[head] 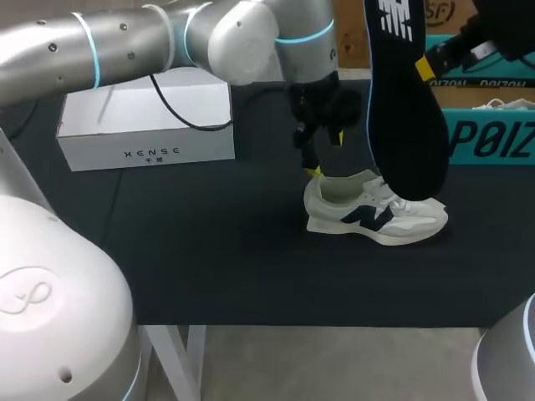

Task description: Take the shoe out of the shoebox, open the shoe tongue, remove and reinsert the insole, then place the shoe into the shoebox

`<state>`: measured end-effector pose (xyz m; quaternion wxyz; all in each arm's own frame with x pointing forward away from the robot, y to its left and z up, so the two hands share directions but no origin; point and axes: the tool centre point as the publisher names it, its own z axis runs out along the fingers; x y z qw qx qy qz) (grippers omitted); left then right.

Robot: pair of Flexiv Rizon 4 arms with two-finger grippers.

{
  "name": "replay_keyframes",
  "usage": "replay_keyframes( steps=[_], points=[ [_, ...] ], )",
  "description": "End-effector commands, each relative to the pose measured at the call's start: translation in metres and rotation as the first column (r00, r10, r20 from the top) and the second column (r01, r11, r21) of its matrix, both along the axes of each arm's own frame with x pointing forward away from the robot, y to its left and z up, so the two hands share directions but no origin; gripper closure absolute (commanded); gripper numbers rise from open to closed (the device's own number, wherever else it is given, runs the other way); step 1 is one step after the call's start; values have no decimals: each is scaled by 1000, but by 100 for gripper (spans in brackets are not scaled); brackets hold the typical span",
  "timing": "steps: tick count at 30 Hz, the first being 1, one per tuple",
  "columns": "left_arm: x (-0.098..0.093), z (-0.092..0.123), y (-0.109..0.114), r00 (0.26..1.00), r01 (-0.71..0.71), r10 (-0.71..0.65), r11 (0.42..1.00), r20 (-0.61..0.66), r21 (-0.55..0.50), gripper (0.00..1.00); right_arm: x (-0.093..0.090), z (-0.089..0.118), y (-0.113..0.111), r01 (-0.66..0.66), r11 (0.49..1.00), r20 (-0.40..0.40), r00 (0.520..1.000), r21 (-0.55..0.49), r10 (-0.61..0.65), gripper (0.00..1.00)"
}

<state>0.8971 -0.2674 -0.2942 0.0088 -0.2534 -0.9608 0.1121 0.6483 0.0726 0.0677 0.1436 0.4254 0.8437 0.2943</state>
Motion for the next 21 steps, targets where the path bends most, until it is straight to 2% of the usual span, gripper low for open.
replay_keyframes(
  steps=[1, 11, 20, 21],
  points=[
    [12, -22, -26, 1000, 4, -4, 999, -4, 42, 0, 2, 2, 1, 0, 1000, -5, 1000, -3, -1, 100],
    [13, -59, -46, 1000, -29, 29, 1000, -1, -2, 0, 2, 2, 1, 0, 1000, -5, 1000, -3, -1, 100],
    [8, -82, -48, 998, -58, 58, 998, -27, -6, 0, 2, 2, 1, 0, 1000, -5, 1000, -3, -1, 100],
    [9, -83, -49, 998, -60, 60, 998, -23, -10, 8, 2, 2, 1, 0, 1000, -5, 1000, -3, -1, 100]
  ],
)
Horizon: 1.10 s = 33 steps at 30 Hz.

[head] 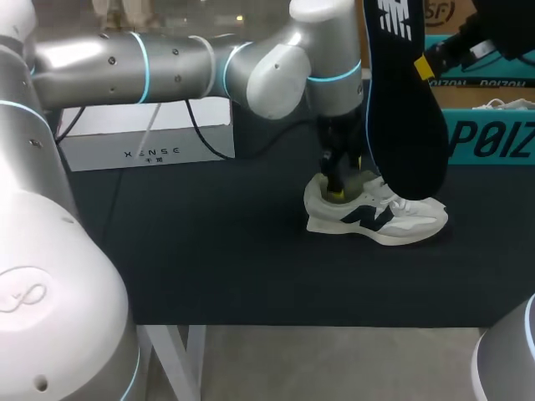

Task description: Take the shoe out of the shoebox, open the shoe tongue, remove and reinsert the insole, then place the shoe into the shoebox

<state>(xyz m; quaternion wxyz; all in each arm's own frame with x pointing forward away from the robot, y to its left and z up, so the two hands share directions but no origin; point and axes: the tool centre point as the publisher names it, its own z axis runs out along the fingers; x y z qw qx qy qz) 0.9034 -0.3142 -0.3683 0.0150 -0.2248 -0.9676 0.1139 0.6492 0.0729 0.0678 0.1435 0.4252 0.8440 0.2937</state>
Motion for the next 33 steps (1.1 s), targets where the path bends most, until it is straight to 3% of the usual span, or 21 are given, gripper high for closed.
replay_keyframes(
  steps=[1, 2, 26, 33],
  points=[
    [2, -9, -2, 1000, -7, 7, 1000, 7, -12, 82, 1, 1, 1, 1, 1000, -5, 1000, -2, -1, 100],
    [2, -9, -2, 1000, -6, 6, 1000, 7, -13, 100, 1, 1, 1, 1, 1000, -5, 1000, -2, -1, 100],
    [4, -8, -1, 1000, 8, -8, 1000, -1, -30, 100, 1, 1, 1, 1, 1000, -5, 1000, -2, -1, 100],
    [6, 13, -4, 995, 87, -91, 991, -34, -104, 100, 1, 1, 1, 1, 1000, -5, 1000, -2, -1, 100]
  ],
)
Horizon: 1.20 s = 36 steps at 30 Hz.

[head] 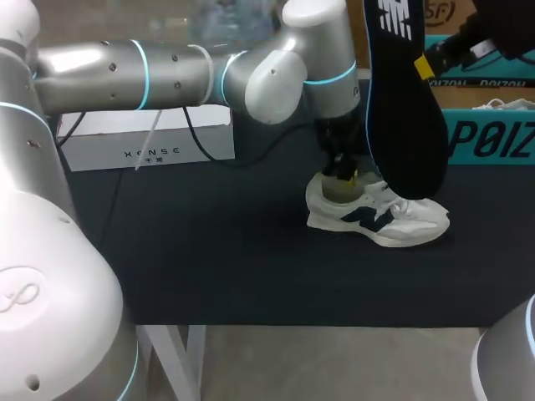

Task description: Take the shoe out of the shoebox, open the shoe tongue, remove and reinsert the insole, then place the shoe into the shoebox

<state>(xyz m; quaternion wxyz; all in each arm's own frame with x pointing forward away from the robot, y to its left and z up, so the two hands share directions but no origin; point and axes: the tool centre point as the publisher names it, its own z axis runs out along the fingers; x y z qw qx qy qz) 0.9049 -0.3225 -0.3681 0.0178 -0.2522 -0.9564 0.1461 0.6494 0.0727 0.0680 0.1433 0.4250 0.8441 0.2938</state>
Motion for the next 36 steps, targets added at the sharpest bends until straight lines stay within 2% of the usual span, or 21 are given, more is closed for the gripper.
replay_keyframes(
  steps=[1, 3, 4, 6, 8, 9, 11, 13, 16, 18, 21, 27, 31, 33, 36],
  points=[
    [6, 16, 5, 999, 44, -45, 997, -27, -57, 100, 1, 1, 1, 1, 1000, -4, 1000, -3, -1, 100],
    [11, 23, 6, 997, 77, -79, 995, -21, -62, 100, 1, 1, 1, 1, 1000, -4, 1000, -3, -1, 100],
    [14, 28, 6, 994, 98, -102, 990, -39, -100, 100, 1, 1, 1, 1, 1000, -4, 1000, -3, -1, 100],
    [18, 36, 7, 991, 131, -132, 989, -12, -63, 100, 1, 1, 1, 1, 1000, -4, 1000, -3, -1, 100],
    [22, 46, 6, 984, 171, -176, 980, -40, -106, 100, 1, 1, 1, 1, 1000, -4, 1000, -3, -1, 100],
    [24, 51, 6, 981, 194, -195, 979, -13, -69, 100, 1, 1, 1, 1, 1000, -4, 1000, -3, -1, 100],
    [27, 61, 4, 970, 241, -243, 967, -19, -84, 100, 1, 1, 1, 1, 1000, -4, 1000, -3, -1, 100],
    [31, 70, 1, 952, 305, -304, 952, 16, -35, 100, 1, 1, 1, 1, 1000, -4, 1000, -3, -1, 100],
    [30, 84, -7, 909, 416, -416, 907, 15, -64, 100, 1, 1, 1, 1, 1000, -4, 1000, -3, -1, 100],
    [32, 91, -11, 883, 469, -468, 883, 34, -12, 100, 1, 1, 1, 1, 1000, -4, 1000, -3, -1, 100],
    [27, 100, -19, 823, 567, -567, 823, 27, -4, 100, 1, 1, 1, 1, 1000, -4, 1000, -3, -1, 100],
    [11, 104, -29, 715, 698, -699, 714, 11, 48, 100, 1, 1, 1, 1, 1000, -4, 1000, -3, -1, 100],
    [-3, 98, -33, 637, 771, -770, 636, -32, 46, 100, 1, 1, 1, 1, 1000, -4, 1000, -3, -1, 100],
    [-8, 91, -34, 595, 803, -803, 591, -45, 78, 100, 1, 1, 1, 1, 1000, -4, 1000, -3, -1, 100],
    [-12, 82, -36, 579, 814, -813, 573, -57, 100, 100, 1, 1, 1, 1, 1000, -4, 1000, -3, -1, 100]
  ],
)
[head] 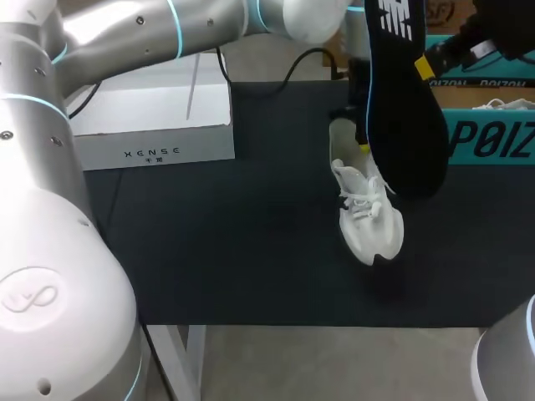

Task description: Take the shoe out of the shoebox, open the shoe tongue, remove and reinsert the insole, then place the shoe into the shoebox

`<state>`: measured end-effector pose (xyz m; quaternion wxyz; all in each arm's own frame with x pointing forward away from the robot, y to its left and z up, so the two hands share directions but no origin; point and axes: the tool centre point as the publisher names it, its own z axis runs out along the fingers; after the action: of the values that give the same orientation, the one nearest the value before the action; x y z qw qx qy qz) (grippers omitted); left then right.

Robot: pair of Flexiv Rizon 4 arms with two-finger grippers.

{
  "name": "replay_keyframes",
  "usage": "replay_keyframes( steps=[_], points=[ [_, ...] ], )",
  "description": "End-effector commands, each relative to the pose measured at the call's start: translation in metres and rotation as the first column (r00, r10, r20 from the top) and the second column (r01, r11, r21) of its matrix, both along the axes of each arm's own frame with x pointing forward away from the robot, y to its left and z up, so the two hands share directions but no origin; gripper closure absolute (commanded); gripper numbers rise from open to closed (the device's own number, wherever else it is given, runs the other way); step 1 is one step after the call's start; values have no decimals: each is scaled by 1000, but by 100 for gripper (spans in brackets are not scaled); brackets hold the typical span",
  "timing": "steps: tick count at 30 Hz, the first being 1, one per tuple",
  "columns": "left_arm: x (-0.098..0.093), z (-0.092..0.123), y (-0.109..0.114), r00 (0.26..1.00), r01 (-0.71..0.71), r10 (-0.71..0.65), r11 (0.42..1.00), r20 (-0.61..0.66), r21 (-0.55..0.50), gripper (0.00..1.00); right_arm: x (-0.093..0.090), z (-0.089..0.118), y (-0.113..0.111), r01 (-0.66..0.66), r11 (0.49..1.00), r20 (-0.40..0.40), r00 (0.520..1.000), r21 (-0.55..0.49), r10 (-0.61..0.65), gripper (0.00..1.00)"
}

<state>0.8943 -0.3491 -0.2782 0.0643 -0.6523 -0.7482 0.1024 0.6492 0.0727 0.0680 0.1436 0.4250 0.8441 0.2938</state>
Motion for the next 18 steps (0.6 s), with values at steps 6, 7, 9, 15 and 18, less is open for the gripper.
replay_keyframes(
  steps=[6, 7, 9, 15, 18],
  points=[
    [-12, -29, -15, 998, 68, -68, 989, -11, 132, 100, 1, 1, 1, 1, 1000, -5, 1000, -2, -1, 100],
    [-14, -33, -16, 997, 73, -73, 987, -7, 142, 100, 1, 1, 1, 1, 1000, -5, 1000, -2, -1, 100],
    [-16, -40, -17, 997, 75, -75, 986, -7, 146, 100, 1, 1, 1, 1, 1000, -5, 1000, -2, -1, 100],
    [-18, -61, -18, 996, 84, -87, 983, 10, 165, 100, 1, 1, 1, 1, 1000, -5, 1000, -2, -1, 100],
    [-16, -66, -19, 994, 96, -102, 983, 30, 159, 100, 1, 1, 1, 1, 1000, -5, 1000, -2, -1, 100]
  ],
)
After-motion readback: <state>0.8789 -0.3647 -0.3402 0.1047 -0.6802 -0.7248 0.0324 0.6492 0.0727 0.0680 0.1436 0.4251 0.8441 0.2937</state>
